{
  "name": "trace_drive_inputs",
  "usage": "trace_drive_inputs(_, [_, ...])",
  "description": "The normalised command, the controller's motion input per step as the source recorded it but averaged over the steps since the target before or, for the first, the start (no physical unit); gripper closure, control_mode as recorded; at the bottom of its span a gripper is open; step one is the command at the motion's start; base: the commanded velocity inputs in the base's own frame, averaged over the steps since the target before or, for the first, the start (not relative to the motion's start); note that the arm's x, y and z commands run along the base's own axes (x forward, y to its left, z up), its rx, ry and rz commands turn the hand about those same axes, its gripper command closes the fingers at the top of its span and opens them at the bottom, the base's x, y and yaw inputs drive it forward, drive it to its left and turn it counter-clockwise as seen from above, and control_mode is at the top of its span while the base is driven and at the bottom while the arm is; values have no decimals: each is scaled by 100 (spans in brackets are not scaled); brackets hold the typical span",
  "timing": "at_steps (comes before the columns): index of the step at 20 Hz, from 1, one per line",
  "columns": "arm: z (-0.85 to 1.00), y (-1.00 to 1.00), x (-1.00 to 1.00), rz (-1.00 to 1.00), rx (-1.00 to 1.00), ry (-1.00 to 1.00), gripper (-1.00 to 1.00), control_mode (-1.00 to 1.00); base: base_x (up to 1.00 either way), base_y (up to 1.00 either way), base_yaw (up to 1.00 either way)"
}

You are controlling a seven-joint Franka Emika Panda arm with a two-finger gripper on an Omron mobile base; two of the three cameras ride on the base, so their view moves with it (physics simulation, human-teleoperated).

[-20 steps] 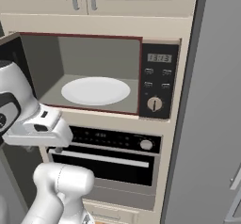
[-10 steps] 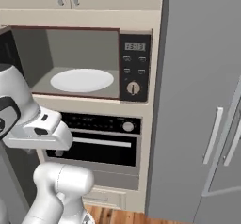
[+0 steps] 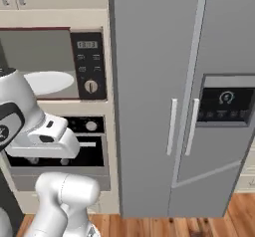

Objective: Place the sponge inside the microwave to prepare for sanitizing.

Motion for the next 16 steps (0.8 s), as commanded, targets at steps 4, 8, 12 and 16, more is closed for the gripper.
trace_drive_inputs(4, [0, 0, 0, 0, 0, 0, -100, 100, 1, -41, -88])
trace_drive_inputs(8, [0, 0, 0, 0, 0, 0, -100, 100, 0, -33, -91])
trace_drive_inputs(12, [0, 0, 0, 0, 0, 0, -100, 100, 0, -36, -89])
trace_drive_inputs(16, [0, 0, 0, 0, 0, 0, -100, 100, 2, -42, -87])
